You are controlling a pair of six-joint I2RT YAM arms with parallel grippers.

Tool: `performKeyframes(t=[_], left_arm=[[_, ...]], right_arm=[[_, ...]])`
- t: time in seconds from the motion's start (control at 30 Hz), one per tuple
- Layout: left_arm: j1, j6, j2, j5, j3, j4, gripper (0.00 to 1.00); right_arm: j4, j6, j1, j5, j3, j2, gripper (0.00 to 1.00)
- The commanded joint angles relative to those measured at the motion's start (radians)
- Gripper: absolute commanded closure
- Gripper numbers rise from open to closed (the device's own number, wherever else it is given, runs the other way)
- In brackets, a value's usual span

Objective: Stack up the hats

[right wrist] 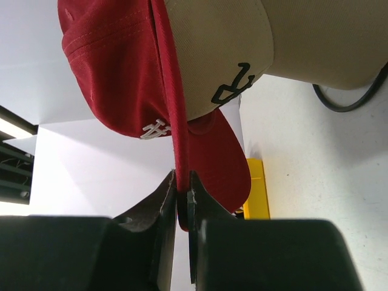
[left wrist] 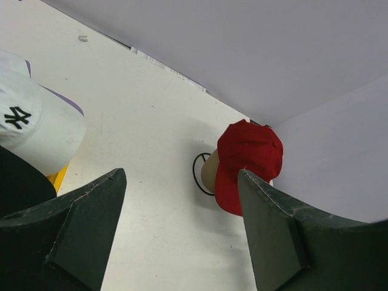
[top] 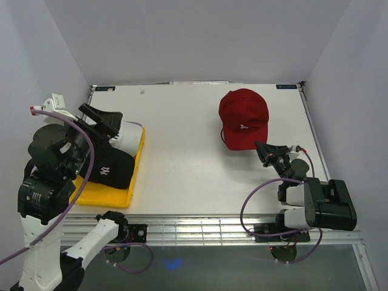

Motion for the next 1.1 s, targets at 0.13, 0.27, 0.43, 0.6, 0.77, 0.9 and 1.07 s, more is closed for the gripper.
performKeyframes(t=[0.13, 0.27, 0.43, 0.6, 0.77, 0.9, 1.07], left_arm=[[-0.001, 0.009, -0.01, -0.017, -0.006, -0.003, 0.16], [-0.001, 0.008, -0.013, -0.017, -0.009, -0.005, 0.16], [-0.001, 0.008, -0.012, -0.018, -0.011, -0.003, 0.16], [-0.003, 0.009, -0.015, -0.023, -0.013, -0.006, 0.16], [-0.003, 0.009, -0.018, -0.026, -0.014, -0.01, 0.16], [-0.001, 0.009, -0.02, -0.029, -0.017, -0.01, 0.16], [-0.001, 0.012, -0.02, -0.029, -0.019, -0.01, 0.16]], right_arm=[[-0.17, -0.095, -0.035, -0.011, -0.097, 0.013, 0.88], [-0.219, -0.109, -0.044, -0.019, -0.091, 0.03, 0.87], [-0.279, -0.129, -0.053, -0.033, -0.078, 0.037, 0.8], [-0.354, -0.166, -0.061, -0.039, -0.028, 0.035, 0.72], [-0.391, -0.177, -0.067, -0.037, -0.014, 0.035, 0.64], [-0.414, -0.184, -0.071, -0.037, 0.0, 0.023, 0.58], [-0.452, -0.203, -0.076, -0.034, 0.023, 0.01, 0.52]])
